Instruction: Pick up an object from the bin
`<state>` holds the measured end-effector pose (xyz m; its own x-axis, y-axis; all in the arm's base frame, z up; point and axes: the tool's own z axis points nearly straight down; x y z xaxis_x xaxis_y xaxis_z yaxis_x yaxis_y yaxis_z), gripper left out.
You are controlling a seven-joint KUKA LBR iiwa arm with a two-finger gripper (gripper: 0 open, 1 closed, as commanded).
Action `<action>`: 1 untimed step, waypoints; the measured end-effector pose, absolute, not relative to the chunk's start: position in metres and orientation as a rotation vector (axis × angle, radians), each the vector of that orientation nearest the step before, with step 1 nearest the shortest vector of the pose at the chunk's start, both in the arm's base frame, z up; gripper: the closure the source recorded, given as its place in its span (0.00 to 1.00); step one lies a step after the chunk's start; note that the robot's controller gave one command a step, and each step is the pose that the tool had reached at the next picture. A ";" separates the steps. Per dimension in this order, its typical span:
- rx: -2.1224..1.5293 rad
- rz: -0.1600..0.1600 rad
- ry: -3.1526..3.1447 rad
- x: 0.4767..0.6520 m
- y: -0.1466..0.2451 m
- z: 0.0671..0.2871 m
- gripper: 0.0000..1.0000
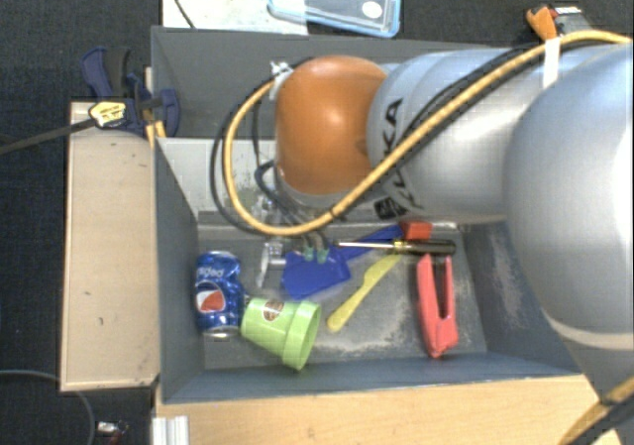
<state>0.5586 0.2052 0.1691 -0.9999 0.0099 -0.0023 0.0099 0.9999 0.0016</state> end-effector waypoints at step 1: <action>0.015 0.002 3.140 0.558 0.205 0.169 0.00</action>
Offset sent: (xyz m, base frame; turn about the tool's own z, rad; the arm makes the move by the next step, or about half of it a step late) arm -0.0320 -0.0804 0.0471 -0.0555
